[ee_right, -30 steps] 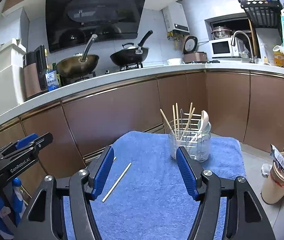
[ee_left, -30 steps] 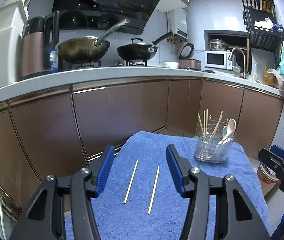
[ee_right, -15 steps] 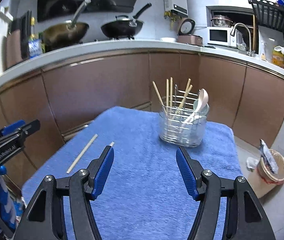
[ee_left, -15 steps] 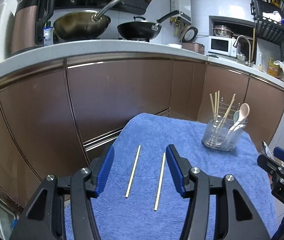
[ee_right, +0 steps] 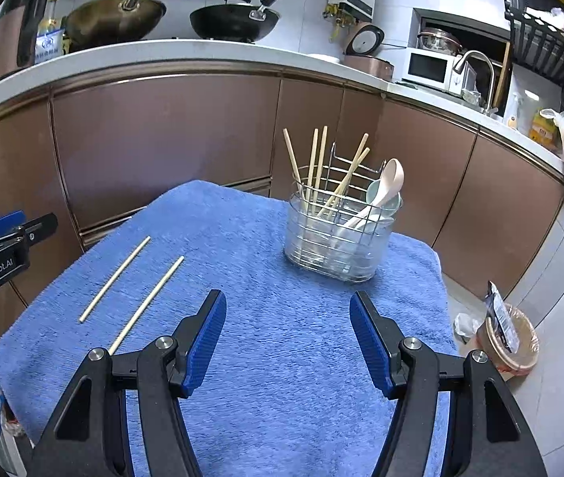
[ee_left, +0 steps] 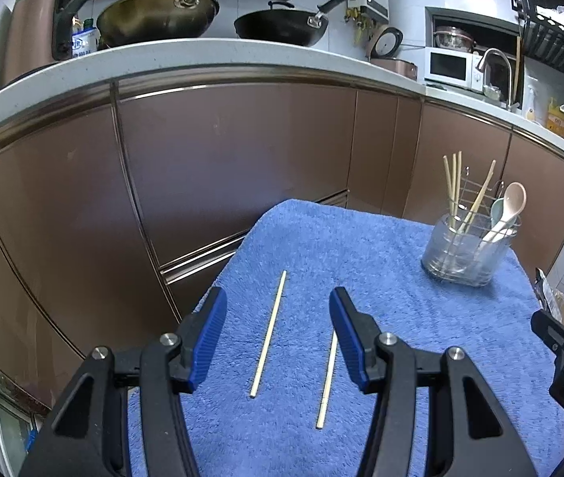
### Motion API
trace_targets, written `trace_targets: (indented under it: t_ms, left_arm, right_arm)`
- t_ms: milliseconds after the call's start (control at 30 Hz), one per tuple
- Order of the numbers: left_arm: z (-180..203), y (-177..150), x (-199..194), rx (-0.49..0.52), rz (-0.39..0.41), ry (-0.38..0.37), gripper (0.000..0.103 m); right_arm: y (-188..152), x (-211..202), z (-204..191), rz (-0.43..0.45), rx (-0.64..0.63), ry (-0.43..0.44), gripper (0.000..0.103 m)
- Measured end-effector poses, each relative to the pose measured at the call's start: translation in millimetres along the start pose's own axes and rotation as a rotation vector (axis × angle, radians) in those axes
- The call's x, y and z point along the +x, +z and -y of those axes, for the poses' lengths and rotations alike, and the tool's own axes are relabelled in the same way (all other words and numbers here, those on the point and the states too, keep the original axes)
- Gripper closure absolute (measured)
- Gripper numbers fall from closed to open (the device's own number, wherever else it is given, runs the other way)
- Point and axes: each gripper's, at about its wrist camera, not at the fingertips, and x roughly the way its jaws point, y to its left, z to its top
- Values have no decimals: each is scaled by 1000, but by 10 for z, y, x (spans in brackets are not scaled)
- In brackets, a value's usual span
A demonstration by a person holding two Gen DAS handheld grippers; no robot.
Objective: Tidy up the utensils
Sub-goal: 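Withdraw both open tools from the holder back over the towel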
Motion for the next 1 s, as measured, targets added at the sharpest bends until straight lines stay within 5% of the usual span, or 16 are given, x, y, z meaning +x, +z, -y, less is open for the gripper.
trace_targets:
  t_ms: [500,1000]
  left_arm:
    - [-96,-41,429,-19,-62,-8,51]
    - [-216,-86,797,-24,-117,5,51]
  right_arm:
    - [-19,389,-196,-80,-62,-24,39]
    - [-94,744,-582,-163,-152,47,39]
